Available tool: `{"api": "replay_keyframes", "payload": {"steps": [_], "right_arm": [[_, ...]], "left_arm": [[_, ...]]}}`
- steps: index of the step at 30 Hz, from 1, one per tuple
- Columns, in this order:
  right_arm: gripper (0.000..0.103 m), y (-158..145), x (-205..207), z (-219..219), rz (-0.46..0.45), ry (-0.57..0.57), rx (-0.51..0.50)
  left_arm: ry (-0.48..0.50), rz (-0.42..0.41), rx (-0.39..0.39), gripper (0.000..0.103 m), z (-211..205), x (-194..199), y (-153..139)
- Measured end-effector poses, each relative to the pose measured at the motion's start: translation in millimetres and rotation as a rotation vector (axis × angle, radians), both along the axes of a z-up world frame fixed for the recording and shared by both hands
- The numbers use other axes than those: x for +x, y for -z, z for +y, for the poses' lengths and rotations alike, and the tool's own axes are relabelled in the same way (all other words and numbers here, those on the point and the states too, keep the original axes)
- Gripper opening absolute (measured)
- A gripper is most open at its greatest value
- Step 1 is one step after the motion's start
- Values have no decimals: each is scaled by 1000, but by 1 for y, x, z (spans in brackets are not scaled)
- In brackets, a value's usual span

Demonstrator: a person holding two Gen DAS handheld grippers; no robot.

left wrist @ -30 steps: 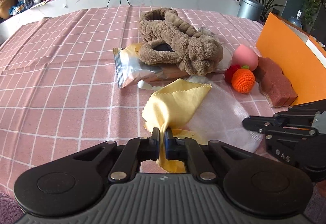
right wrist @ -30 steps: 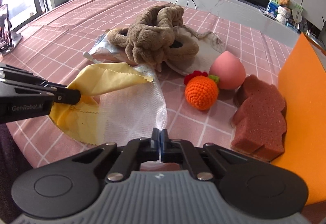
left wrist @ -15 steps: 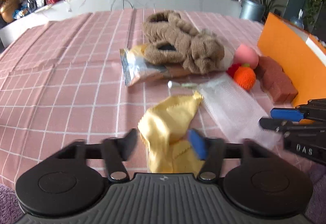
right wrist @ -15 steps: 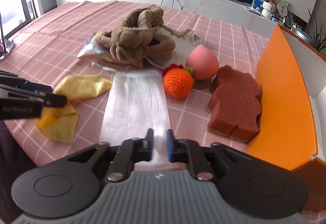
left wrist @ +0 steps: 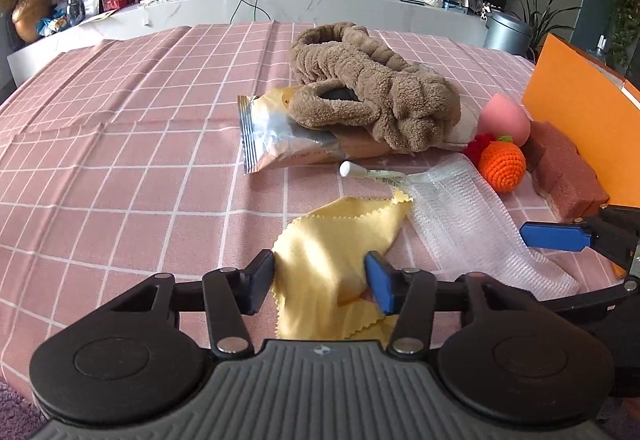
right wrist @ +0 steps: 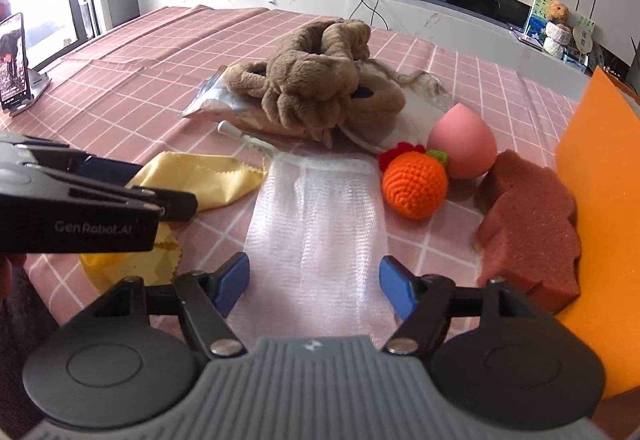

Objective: Organize soft objects
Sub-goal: 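Grasp the yellow cloth with left gripper while right gripper grasps clear mesh bag, then lift the yellow cloth and mesh bag and carry them over the box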

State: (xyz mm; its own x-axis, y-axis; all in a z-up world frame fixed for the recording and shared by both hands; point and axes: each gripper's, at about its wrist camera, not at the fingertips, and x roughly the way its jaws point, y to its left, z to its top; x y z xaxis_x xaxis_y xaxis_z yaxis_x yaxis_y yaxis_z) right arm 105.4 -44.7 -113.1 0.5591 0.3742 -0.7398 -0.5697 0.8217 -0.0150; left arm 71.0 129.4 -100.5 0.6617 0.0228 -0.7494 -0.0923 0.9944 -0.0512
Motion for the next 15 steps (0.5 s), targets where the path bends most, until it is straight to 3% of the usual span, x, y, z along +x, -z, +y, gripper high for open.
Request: {"api": "replay_keyframes", "payload": {"steps": [4, 8, 10, 12, 15], "right_arm": [[58, 0, -3, 1, -5, -15, 16], [24, -2, -10, 5, -25, -43, 10], [1, -2, -12, 6, -38, -43, -6], [0, -2, -10, 3, -24, -24, 12], [0, -8, -9, -2, -24, 0, 30]], "left_arm": [[23, -4, 23, 36, -6, 1, 0], [36, 2, 24, 25, -10, 2, -1], [44, 4, 18, 18, -11, 1, -1], [48, 7, 15, 8, -12, 0, -1], [53, 14, 10, 5, -13, -3, -3]]}}
